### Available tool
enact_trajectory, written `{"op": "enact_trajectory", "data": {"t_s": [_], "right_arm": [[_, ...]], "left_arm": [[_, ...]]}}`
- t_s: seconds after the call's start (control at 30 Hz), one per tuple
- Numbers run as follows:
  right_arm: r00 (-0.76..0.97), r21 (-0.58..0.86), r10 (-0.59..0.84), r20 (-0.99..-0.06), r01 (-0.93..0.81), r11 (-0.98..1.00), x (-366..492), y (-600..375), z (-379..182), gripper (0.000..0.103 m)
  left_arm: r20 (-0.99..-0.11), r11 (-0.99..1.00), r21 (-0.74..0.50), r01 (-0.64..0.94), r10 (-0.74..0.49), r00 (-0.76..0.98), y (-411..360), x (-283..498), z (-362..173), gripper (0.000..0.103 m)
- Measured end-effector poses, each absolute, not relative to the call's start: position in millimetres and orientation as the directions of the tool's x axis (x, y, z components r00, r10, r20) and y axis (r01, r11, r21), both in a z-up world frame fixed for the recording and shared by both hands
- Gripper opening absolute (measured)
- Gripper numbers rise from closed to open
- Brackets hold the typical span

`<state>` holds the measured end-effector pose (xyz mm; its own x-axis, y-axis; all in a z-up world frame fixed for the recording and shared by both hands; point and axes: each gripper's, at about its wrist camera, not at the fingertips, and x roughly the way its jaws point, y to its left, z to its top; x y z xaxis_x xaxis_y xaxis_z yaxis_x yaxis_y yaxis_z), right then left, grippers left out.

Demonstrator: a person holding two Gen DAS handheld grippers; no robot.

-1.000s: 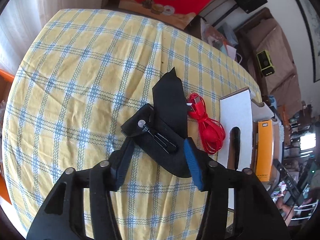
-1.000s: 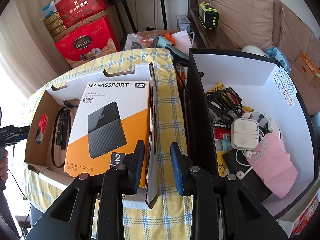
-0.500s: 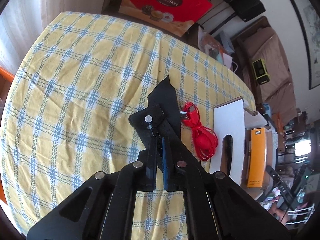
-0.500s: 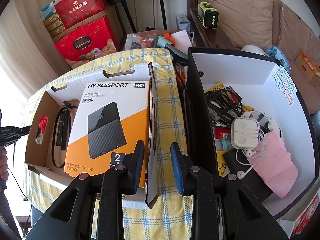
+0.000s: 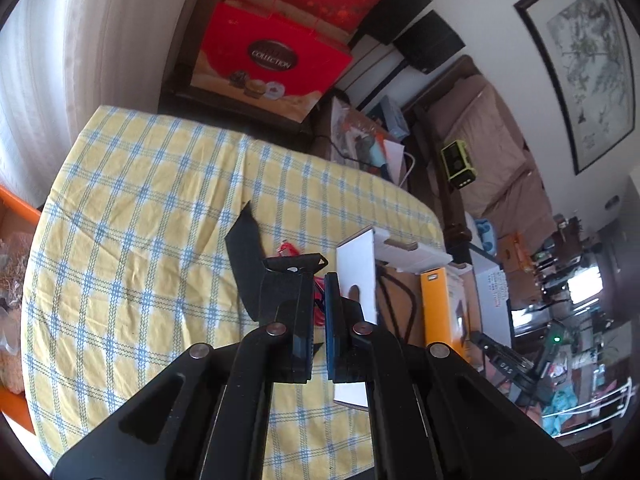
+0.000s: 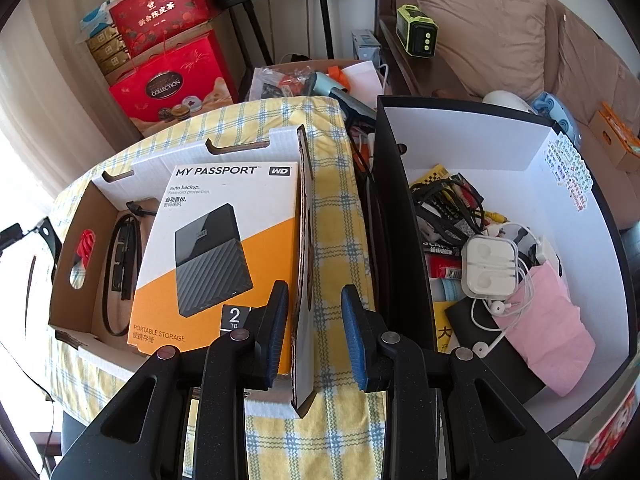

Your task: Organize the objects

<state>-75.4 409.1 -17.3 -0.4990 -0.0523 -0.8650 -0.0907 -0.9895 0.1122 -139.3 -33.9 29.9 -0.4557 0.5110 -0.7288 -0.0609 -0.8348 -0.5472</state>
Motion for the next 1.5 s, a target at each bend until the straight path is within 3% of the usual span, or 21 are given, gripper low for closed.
{"op": "enact_trajectory", "data": {"t_s": [0.37,0.6,0.77,0.97,1.07,1.5], "right_arm": [[-0.499,0.112,-0.052,-0.865,-0.092,-0.989,-75,407,-17,0.027],[-0.499,0.111,-0.051,-0.865,-0.09,-0.99,-75,407,-16,0.027],[-0.502,0.116,-0.055,-0.863,-0.091,-0.989,-75,407,-18,0.027],[-0.502,0.115,-0.054,-0.863,-0.092,-0.989,-75,407,-18,0.027],[-0.502,0.116,-0.054,-0.863,-0.092,-0.989,-75,407,-18,0.027],[-0.502,0.117,-0.054,-0.863,-0.094,-0.989,-74,408,-18,0.028]], "left_arm": [[-0.606,-0.786,-0.566,-0.25,0.602,-0.521,2,-119,124,0.0],[-0.695,-0.847,-0.47,-0.247,0.528,-0.487,22,-125,123,0.001],[-0.786,-0.88,-0.445,-0.163,0.472,-0.4,17,-133,68,0.029],[-0.846,-0.895,-0.424,-0.14,0.446,-0.291,20,-134,6,0.039],[-0.856,-0.902,-0.396,-0.172,0.43,-0.286,26,-130,-9,0.056],[-0.853,-0.864,-0.315,-0.392,0.439,-0.281,52,-128,-19,0.06]]}}
